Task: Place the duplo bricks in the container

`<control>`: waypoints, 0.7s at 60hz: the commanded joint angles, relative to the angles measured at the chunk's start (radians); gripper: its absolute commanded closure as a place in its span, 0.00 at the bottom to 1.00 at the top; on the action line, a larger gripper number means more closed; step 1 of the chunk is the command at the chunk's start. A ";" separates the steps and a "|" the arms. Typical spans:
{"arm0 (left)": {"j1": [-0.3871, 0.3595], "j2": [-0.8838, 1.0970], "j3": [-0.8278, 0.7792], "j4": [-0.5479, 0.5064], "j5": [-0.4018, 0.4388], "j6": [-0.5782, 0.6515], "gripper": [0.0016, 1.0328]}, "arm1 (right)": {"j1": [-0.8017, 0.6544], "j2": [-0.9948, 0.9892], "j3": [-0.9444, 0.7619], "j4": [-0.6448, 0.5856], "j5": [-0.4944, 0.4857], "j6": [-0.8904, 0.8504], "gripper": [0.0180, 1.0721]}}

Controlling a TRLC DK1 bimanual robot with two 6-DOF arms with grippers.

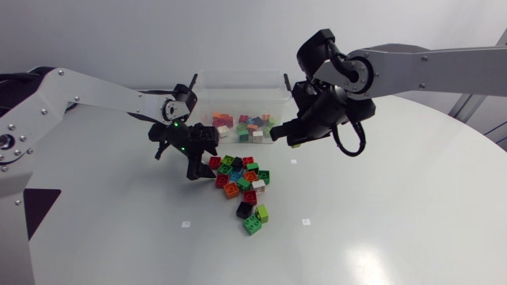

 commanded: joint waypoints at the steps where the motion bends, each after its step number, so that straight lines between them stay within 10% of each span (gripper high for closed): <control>1: -0.006 0.026 0.028 0.002 0.014 0.034 0.16 | -0.006 -0.028 -0.020 0.007 -0.010 -0.023 0.70; 17: 0.002 0.013 0.024 -0.081 0.015 0.035 0.69 | -0.007 -0.036 0.074 0.004 -0.030 -0.035 0.70; 42: 0.003 -0.187 -0.083 -0.176 0.022 0.029 0.72 | 0.002 0.092 0.280 0.036 -0.022 -0.027 0.70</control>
